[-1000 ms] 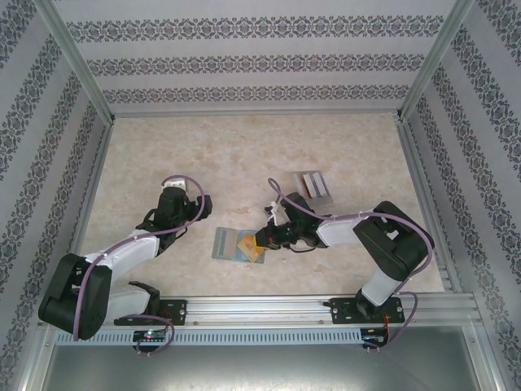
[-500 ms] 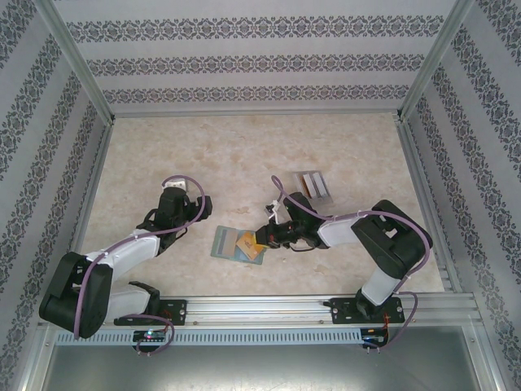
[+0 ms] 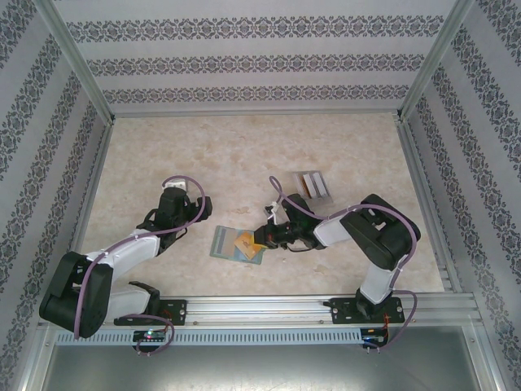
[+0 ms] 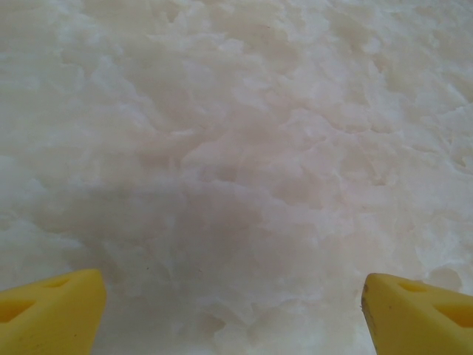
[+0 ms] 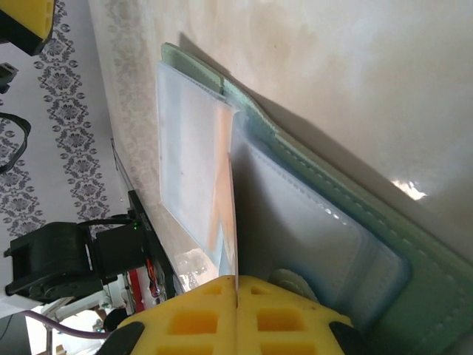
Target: Put the credit cards into the card holder
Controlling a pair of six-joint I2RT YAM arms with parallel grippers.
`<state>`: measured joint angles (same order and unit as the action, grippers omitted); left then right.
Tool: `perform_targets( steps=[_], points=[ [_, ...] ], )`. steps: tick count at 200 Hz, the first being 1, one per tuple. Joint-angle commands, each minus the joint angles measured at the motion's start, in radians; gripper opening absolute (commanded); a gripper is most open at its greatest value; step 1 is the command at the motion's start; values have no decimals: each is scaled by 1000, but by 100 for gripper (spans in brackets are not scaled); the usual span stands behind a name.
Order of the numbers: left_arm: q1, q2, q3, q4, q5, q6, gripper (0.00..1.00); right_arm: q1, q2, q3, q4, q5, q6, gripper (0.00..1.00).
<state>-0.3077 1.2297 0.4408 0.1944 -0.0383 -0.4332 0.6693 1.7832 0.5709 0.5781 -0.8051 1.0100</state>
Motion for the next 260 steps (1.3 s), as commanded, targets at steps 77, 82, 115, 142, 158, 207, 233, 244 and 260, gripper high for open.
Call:
perform_targets(
  steps=[77, 82, 115, 142, 158, 207, 233, 244, 260],
  points=[
    [-4, 11, 18, -23, -11, 6, 90, 73, -20, -57, 106, 259, 189, 20],
    [-4, 12, 16, -22, -11, 7, 90, 87, -21, -57, 110, 277, 200, 20],
    [-5, 15, 19, -24, -17, 8, 90, 144, -38, -80, 155, 406, 287, 20],
    [-5, 11, 11, -16, -17, 4, 90, 154, -66, -90, 120, 463, 298, 19],
    [-4, 18, 20, -20, -9, 5, 90, 157, -70, -88, 107, 468, 300, 19],
    [-4, 27, 27, -25, 6, 5, 90, 172, -68, -74, 81, 468, 311, 13],
    [-5, 13, 27, -53, 28, -57, 88, 180, -60, -63, 75, 475, 336, 0],
    [-5, -38, 28, -123, 74, -150, 88, 191, -61, -62, 73, 498, 354, 0],
    [-7, -145, 7, -197, 193, -249, 88, 197, -55, -50, 56, 517, 360, 0]
  ],
)
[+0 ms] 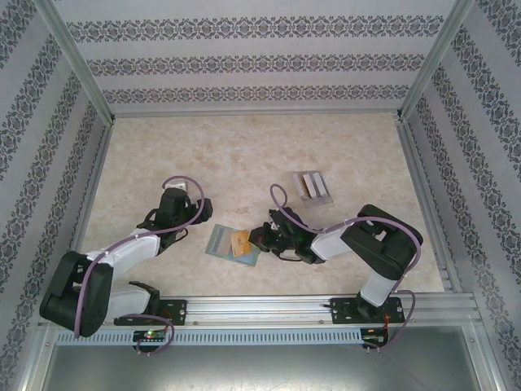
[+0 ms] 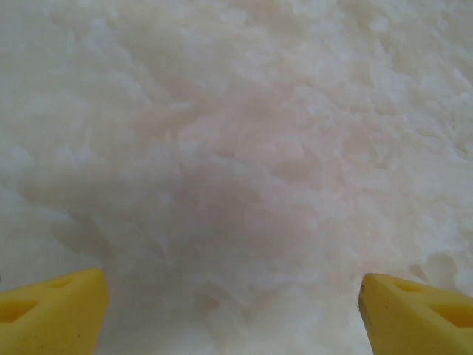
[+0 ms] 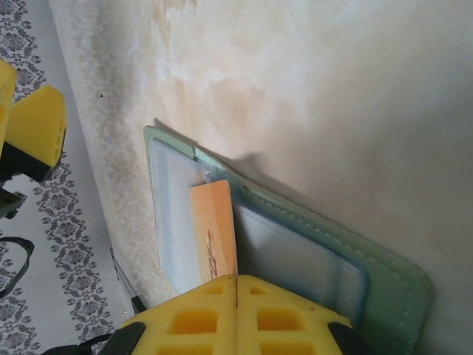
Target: Put the credit cards into the card holder
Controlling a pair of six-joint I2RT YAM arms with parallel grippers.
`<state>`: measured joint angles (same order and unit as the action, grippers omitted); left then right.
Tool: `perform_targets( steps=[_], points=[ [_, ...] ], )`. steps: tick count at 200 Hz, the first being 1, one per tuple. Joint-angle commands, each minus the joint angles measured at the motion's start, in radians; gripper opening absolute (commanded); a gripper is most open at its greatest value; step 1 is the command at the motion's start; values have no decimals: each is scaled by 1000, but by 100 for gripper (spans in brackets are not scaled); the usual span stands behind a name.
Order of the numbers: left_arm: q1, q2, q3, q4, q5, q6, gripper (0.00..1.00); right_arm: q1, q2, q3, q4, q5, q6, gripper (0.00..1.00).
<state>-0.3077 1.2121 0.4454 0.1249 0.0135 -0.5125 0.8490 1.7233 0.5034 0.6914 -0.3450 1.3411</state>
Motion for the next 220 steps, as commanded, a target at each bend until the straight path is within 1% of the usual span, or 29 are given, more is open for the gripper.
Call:
perform_targets(
  steps=[1, 11, 20, 31, 42, 56, 79, 93, 113, 122, 136, 160, 178, 199, 212, 220],
  points=[
    [-7, -134, 2, -131, 145, -172, 88, 17, 6, 19, -57, 57, 30, 0],
    [-8, -194, -7, -203, 175, -215, 89, 21, 14, 21, -46, 65, 43, 0],
    [-9, -230, -2, -277, 194, -227, 89, 26, 21, 21, -35, 80, 54, 0],
    [-10, -248, 12, -363, 237, -221, 87, 38, 24, 27, -39, 103, 51, 0],
    [-11, -244, 14, -391, 304, -221, 85, 47, 27, 30, -47, 124, 44, 0],
    [-19, -209, 6, -392, 359, -242, 82, 54, 28, 22, -42, 145, 58, 0],
    [-42, -99, 26, -419, 415, -234, 74, 78, 9, 4, -52, 205, 66, 0],
    [-70, -44, 47, -447, 407, -225, 71, 85, 7, 3, -60, 223, 72, 0],
    [-105, 9, 66, -467, 388, -213, 71, 110, 4, 3, -57, 260, 102, 0],
    [-115, 28, 68, -464, 384, -215, 70, 124, 2, 1, -59, 285, 112, 0],
    [-127, 53, 64, -446, 400, -227, 62, 140, 6, 3, -65, 317, 128, 0],
    [-149, 72, 38, -392, 428, -269, 38, 160, 2, -14, -60, 362, 181, 0],
    [-166, 74, 34, -394, 432, -282, 24, 176, -14, -19, -87, 404, 192, 0],
    [-184, 51, 26, -400, 435, -309, 13, 177, -26, -23, -94, 415, 206, 0],
    [-199, 31, 20, -386, 440, -329, 10, 183, -37, -25, -103, 432, 204, 0],
    [-211, 17, 22, -383, 438, -338, 9, 185, -41, -23, -113, 439, 195, 0]
  ],
)
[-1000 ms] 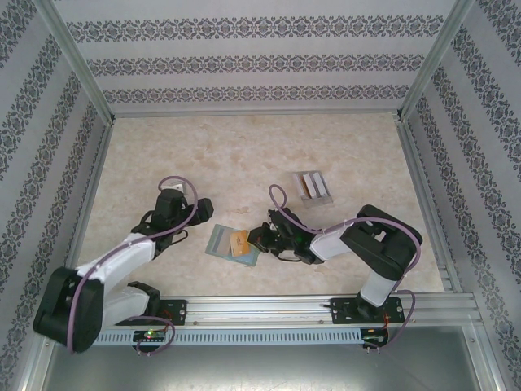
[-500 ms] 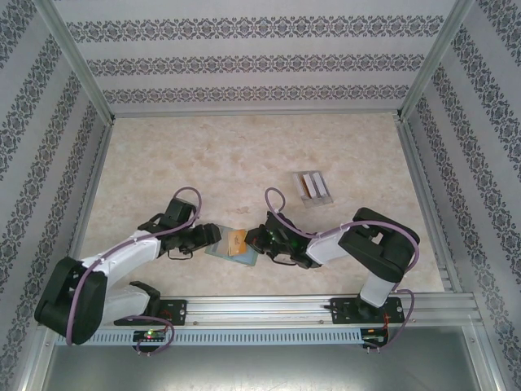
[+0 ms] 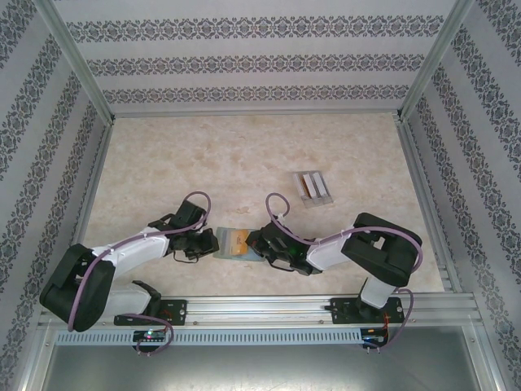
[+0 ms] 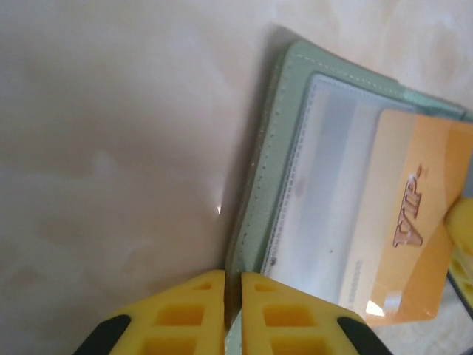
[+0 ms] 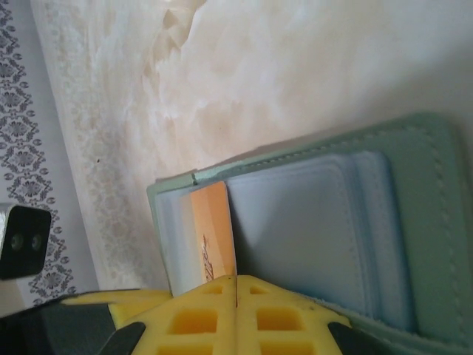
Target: Put the credit cards into the card holder
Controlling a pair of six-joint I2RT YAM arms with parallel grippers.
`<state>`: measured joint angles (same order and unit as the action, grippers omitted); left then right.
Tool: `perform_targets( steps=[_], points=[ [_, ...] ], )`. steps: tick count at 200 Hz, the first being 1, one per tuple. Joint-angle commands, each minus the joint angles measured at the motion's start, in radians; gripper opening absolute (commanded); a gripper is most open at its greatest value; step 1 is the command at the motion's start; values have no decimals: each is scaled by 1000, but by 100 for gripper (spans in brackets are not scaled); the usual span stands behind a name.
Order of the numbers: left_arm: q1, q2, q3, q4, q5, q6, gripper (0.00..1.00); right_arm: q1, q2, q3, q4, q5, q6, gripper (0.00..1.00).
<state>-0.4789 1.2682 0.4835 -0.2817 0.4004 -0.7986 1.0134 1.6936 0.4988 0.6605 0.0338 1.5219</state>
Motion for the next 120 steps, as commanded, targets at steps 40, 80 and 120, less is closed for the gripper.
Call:
perform_targets(
  steps=[40, 80, 120],
  points=[
    [-69, -46, -10, 36, 47, -75, 9, 22, -11, -14, -66, 36, -22, 0],
    [-73, 14, -6, 55, 29, -65, 10, 23, -17, 0, -68, -8, -59, 5],
    [-73, 65, 20, 74, 17, -25, 5, 20, 41, 77, -81, -105, -126, 6]
  ],
)
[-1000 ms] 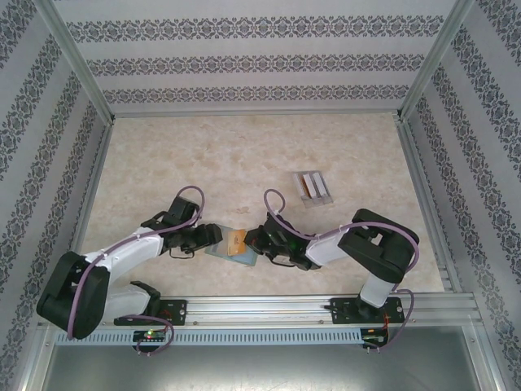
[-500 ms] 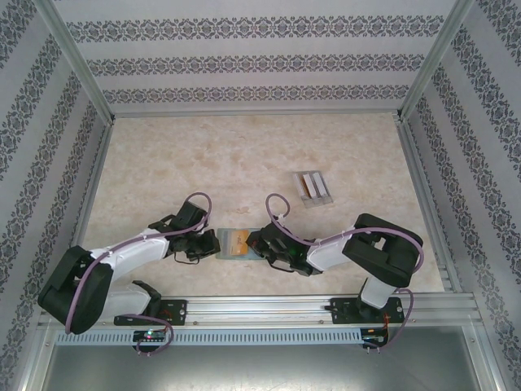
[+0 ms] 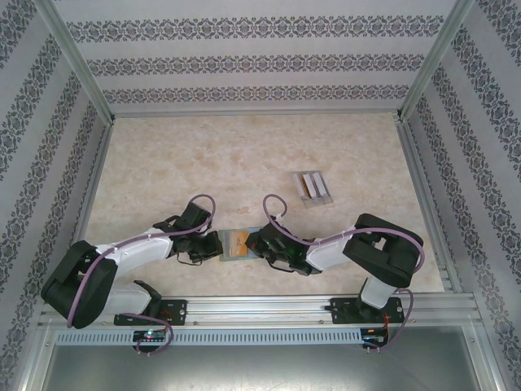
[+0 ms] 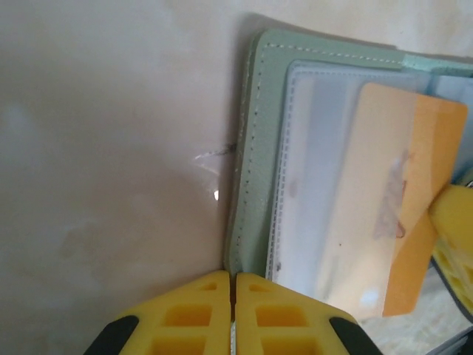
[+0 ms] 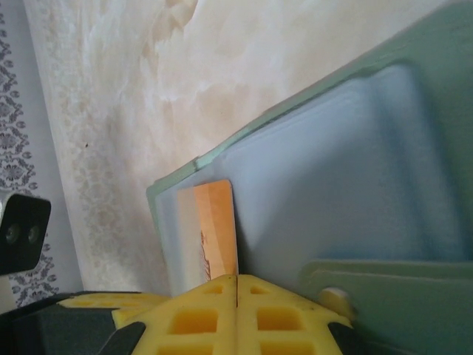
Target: Put the credit cards into the card holder
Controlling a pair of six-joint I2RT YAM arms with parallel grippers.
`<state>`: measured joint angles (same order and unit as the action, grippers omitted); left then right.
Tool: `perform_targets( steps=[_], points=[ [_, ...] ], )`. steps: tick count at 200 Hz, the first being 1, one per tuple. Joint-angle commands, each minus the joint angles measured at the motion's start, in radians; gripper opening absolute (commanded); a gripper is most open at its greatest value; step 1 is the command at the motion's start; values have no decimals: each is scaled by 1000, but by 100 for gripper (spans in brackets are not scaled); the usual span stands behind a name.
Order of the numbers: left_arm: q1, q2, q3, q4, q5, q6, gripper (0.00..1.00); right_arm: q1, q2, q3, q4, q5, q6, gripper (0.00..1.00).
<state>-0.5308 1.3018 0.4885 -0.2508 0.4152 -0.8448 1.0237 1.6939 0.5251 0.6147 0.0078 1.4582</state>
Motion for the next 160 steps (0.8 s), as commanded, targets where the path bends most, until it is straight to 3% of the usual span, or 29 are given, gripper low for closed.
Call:
perform_targets(
  steps=[1, 24, 57, 89, 107, 160],
  points=[
    [-21, 31, 16, 44, 2, 22, 5, 11, 41, 53, -35, -82, -63, 6],
    [-21, 38, 38, 23, -17, 60, 0, 12, 73, 97, -55, -123, -100, 6],
    [-20, 25, 37, 8, -29, 66, 0, 6, 90, 125, -90, -152, -136, 9],
    [-21, 8, 34, 2, -31, 48, 2, -5, 53, 104, -102, -137, -139, 22],
    [-20, -1, 37, -6, -47, 49, 8, -6, -10, 85, -165, -96, -163, 40],
    [-19, -65, 47, -26, -147, 29, 10, -37, -218, 60, -381, -4, -250, 48]
  ],
)
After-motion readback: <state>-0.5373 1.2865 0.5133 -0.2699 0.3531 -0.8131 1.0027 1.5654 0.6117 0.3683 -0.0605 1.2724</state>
